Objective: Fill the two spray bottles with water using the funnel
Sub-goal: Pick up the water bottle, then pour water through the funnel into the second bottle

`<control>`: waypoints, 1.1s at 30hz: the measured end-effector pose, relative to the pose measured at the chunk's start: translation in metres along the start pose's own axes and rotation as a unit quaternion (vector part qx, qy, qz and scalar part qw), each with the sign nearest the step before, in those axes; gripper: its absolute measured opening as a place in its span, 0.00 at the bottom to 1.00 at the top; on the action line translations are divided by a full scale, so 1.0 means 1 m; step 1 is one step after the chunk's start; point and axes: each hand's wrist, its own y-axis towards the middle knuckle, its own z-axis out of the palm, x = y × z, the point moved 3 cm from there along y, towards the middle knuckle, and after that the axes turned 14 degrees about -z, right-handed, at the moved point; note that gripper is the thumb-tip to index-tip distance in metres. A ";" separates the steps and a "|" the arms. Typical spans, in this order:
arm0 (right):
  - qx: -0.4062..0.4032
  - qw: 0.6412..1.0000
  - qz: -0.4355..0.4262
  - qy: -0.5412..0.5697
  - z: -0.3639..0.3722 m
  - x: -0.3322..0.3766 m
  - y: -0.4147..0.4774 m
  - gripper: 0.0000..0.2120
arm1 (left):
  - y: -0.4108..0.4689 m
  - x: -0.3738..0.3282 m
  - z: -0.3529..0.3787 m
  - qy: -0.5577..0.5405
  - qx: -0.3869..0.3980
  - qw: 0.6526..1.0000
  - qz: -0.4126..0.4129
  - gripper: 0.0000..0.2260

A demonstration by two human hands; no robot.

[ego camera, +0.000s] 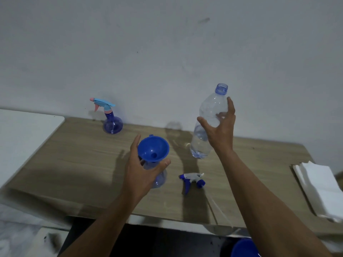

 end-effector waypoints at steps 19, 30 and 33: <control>0.158 0.985 -0.070 -0.010 -0.013 0.040 0.033 0.44 | 0.001 -0.016 0.005 0.051 -0.018 0.998 0.013 0.44; 0.481 0.848 -0.171 -0.143 -0.030 0.131 0.026 0.44 | 0.000 -0.012 -0.003 0.042 -0.031 0.999 0.014 0.36; 0.545 0.805 -0.149 -0.181 -0.026 0.127 0.012 0.45 | 0.005 -0.009 -0.005 0.041 -0.030 0.999 0.016 0.34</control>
